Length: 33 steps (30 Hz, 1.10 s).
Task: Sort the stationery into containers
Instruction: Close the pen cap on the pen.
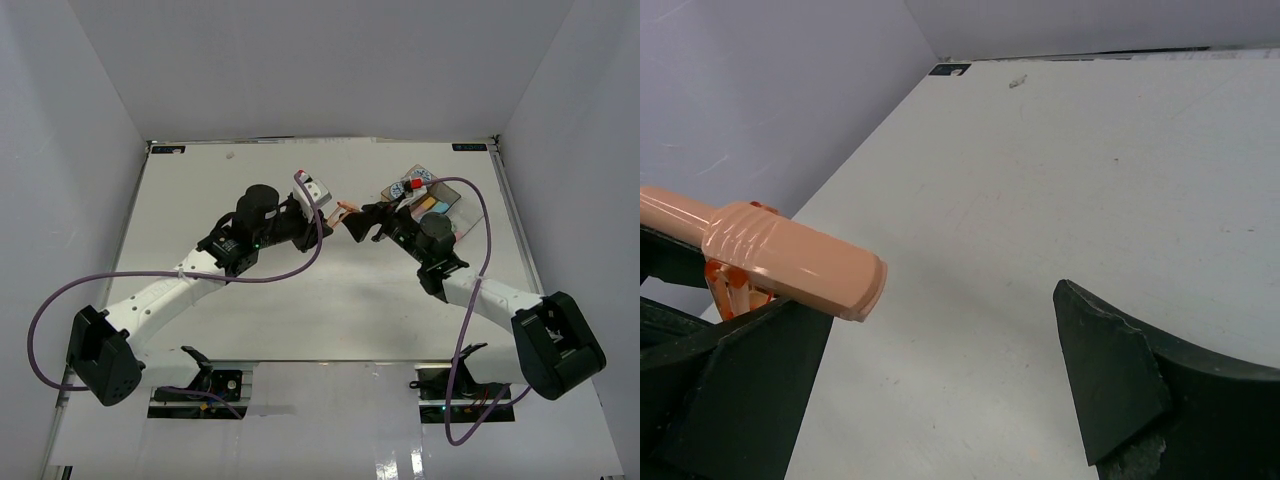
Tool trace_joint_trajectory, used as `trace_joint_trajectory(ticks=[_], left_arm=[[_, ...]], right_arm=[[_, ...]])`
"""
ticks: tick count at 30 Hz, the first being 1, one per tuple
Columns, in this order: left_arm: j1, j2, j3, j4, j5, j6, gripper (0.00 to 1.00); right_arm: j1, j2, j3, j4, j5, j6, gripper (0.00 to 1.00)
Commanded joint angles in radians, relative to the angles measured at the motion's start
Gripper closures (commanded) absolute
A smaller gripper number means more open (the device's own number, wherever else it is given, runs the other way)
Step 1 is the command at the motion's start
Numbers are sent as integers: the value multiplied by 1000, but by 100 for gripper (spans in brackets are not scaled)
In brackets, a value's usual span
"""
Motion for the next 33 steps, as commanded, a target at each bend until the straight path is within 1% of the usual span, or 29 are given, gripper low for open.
trace_joint_trajectory(ticks=[1,25,33], left_arm=[[-3,-41,-4,24,43,19,73],[-3,-45,-30,41,69,50,73],[-5,-38,-31,49,78,47,73]], right_arm=[[-4,-35,-9,30,31,-31,5],[-29,-94,25,-15,51,-77,4],[-32,-98,34,-24,27,-77,4]])
